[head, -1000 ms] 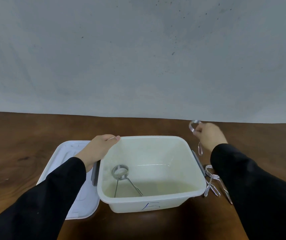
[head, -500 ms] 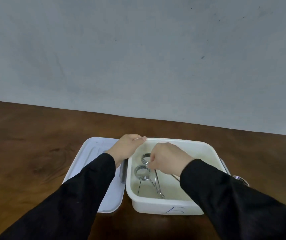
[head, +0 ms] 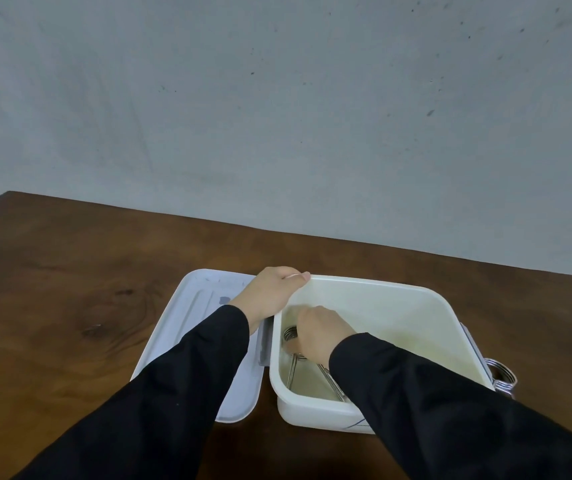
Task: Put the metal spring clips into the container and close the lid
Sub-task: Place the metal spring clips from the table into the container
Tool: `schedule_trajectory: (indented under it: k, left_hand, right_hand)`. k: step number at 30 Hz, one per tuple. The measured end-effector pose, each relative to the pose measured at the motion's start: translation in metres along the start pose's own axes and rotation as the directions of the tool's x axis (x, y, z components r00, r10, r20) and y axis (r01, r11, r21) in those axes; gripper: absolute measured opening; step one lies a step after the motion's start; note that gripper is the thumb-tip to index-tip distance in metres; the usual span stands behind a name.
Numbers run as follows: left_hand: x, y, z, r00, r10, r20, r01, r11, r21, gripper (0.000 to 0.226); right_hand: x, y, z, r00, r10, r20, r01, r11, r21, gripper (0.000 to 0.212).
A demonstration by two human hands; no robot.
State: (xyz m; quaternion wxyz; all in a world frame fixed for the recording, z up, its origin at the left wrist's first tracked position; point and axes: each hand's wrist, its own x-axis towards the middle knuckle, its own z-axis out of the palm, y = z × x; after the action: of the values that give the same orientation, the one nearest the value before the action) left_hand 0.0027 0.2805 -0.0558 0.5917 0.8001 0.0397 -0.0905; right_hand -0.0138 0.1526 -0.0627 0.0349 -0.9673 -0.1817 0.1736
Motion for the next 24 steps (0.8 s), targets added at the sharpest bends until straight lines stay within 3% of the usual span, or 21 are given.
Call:
schedule_trajectory:
  k: [13,16,20,24]
  left_hand:
    - [-0.003,0.004,0.000,1.000,-0.015,-0.018,0.016,1.000,0.026,0.035]
    - [-0.002,0.002,0.000,1.000,-0.008,-0.009,0.008,1.000,0.016,0.036]
    - [0.001,-0.001,-0.001,1.000,-0.015,-0.001,0.015,1.000,-0.021,0.038]
    - [0.001,-0.002,-0.001,1.000,-0.008,-0.025,0.008,1.000,0.002,0.032]
  right_hand:
    - [-0.013,0.007,-0.011,1.000,-0.018,0.022,0.018,1.000,-0.002,0.040]
    - [-0.029,0.009,-0.026,0.972,-0.043,-0.229,0.040,0.999,-0.020,0.042]
    - [-0.050,0.044,-0.064,0.798,0.095,-0.595,0.034,0.979,0.202,0.047]
    - [-0.064,0.139,-0.080,0.723,0.368,-0.584,-0.200,0.921,0.333,0.038]
